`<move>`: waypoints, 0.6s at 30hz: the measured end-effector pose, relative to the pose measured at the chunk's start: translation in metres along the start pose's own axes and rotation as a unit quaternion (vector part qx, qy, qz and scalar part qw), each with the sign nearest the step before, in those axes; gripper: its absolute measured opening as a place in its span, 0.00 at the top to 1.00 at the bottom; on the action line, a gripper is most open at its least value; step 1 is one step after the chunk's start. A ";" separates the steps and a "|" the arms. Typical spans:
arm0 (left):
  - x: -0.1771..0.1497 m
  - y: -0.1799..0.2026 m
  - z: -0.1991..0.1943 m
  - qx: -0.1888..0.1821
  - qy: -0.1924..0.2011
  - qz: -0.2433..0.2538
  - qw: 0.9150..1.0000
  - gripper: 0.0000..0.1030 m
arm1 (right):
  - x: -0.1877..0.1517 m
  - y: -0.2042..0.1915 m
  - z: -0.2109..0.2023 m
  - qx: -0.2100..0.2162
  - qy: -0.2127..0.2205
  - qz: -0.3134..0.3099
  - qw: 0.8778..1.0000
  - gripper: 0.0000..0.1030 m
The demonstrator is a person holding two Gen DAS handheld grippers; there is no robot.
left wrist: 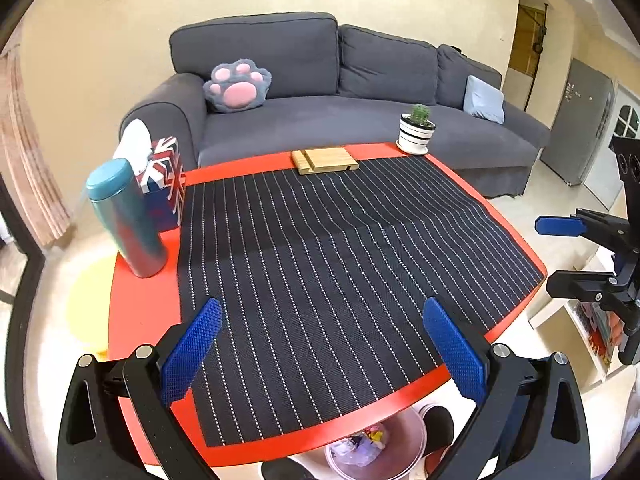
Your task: Collect trash
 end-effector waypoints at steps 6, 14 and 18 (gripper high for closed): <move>0.000 0.000 0.001 -0.003 -0.001 -0.003 1.000 0.06 | 0.000 0.000 0.000 0.000 0.000 0.000 1.000 0.04; -0.002 0.001 0.001 -0.002 -0.004 0.000 1.000 0.06 | -0.002 -0.001 -0.001 0.000 -0.001 0.000 1.000 0.04; -0.003 0.002 0.001 -0.002 -0.005 0.000 1.000 0.06 | -0.004 -0.003 -0.001 0.000 -0.001 0.000 1.000 0.04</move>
Point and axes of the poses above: each gripper's, at about its wrist camera, not at the fingertips, and z roughly the way its jaws point, y to its right, x to its top, the point moved 6 cm from there along z, roughly the way its jaws point, and after that the axes turned 14 degrees about y, right-handed, at the moved point
